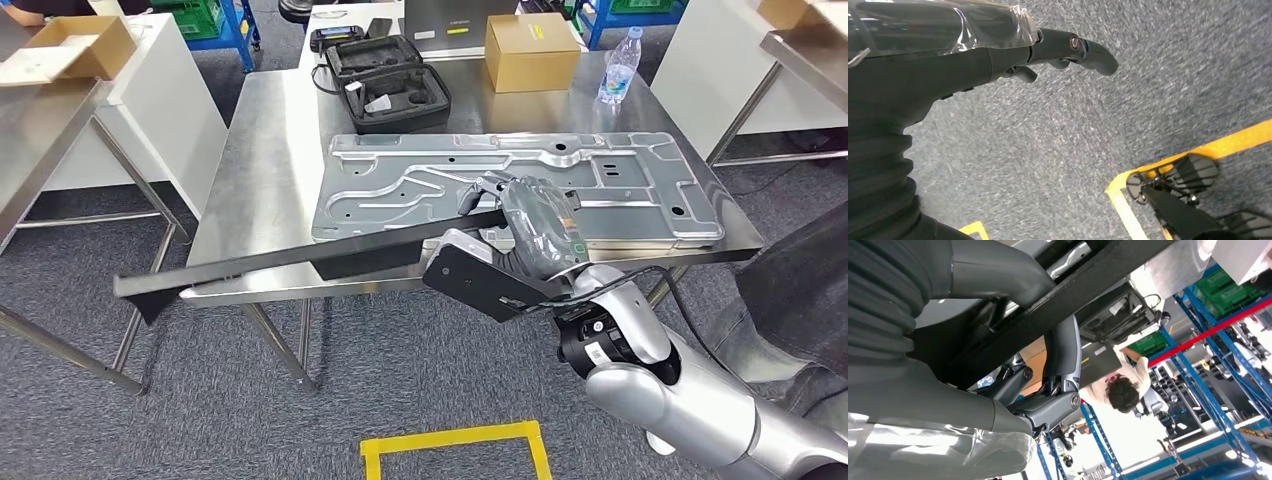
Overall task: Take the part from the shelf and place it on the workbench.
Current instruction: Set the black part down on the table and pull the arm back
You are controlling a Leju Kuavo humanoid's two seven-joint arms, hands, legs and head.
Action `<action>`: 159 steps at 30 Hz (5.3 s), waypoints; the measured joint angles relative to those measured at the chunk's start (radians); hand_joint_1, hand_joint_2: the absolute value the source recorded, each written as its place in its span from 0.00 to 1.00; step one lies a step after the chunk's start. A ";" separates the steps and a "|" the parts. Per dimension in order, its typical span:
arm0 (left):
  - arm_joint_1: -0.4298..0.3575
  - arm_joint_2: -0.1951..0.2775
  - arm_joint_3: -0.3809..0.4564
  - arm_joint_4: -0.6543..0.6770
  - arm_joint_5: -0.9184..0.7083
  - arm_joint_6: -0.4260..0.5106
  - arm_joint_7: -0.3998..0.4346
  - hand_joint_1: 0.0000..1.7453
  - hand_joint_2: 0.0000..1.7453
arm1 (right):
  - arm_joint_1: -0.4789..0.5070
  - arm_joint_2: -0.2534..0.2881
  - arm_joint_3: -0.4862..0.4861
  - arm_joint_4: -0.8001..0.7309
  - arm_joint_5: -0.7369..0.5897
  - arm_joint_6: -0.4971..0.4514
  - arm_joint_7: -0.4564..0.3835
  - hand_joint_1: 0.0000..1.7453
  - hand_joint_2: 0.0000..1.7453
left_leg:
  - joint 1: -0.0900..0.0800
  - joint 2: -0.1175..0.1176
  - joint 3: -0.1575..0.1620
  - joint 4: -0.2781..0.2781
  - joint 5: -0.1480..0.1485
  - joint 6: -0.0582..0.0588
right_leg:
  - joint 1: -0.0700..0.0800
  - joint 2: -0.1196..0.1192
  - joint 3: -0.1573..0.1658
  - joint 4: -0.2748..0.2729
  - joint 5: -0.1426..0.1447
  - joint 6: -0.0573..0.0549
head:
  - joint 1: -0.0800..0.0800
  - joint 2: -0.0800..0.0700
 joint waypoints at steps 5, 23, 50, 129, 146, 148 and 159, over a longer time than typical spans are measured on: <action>0.000 0.006 -0.010 0.000 0.004 -0.009 0.008 0.00 1.00 | 0.003 -0.008 -0.013 -0.011 0.005 0.006 0.006 1.00 1.00 | 0.006 0.002 -0.033 0.078 -0.052 -0.027 | -0.002 0.000 0.006 -0.005 -0.009 -0.027 | -0.001 0.000; 0.006 0.008 -0.033 0.000 -0.006 -0.034 0.012 0.00 1.00 | 0.012 -0.014 -0.019 -0.018 0.006 0.016 0.005 1.00 1.00 | -0.003 0.004 -0.038 0.008 0.030 0.032 | 0.007 -0.002 -0.080 0.247 -0.164 0.006 | 0.001 0.000; 0.008 0.013 -0.042 -0.001 0.024 -0.073 0.025 0.00 1.00 | 0.052 -0.044 -0.101 -0.023 0.070 -0.080 0.063 1.00 1.00 | 0.018 0.002 -0.051 0.014 0.032 -0.004 | -0.005 0.000 0.038 0.013 -0.066 0.015 | 0.000 0.000; -0.062 -0.298 -0.032 -0.001 0.117 0.223 0.091 0.00 1.00 | -0.023 0.017 -0.090 -0.034 0.014 -0.105 0.056 1.00 1.00 | 0.003 -0.001 -0.066 0.128 -0.078 -0.018 | -0.006 -0.006 -0.003 0.002 -0.023 -0.016 | -0.001 0.000; -0.059 -0.304 -0.021 0.000 0.145 0.207 0.021 0.00 1.00 | -0.066 0.051 -0.022 0.055 -0.044 -0.102 0.062 1.00 1.00 | 0.006 0.000 -0.082 0.009 0.056 0.025 | -0.003 -0.003 -0.051 0.212 -0.176 0.021 | 0.000 0.000; -0.058 -0.305 -0.021 0.000 0.148 0.201 0.016 0.00 1.00 | -0.066 0.045 -0.013 0.074 -0.046 -0.090 0.063 1.00 1.00 | 0.007 0.000 -0.079 0.009 0.052 0.027 | -0.005 -0.003 -0.108 0.292 -0.185 0.025 | 0.001 0.000; -0.056 -0.307 -0.021 0.000 0.150 0.193 0.007 0.00 1.00 | -0.079 0.013 0.003 0.141 -0.027 -0.031 0.073 0.25 0.25 | 0.010 -0.002 -0.104 0.095 -0.016 -0.021 | -0.007 -0.002 0.004 0.001 -0.028 -0.010 | -0.002 0.000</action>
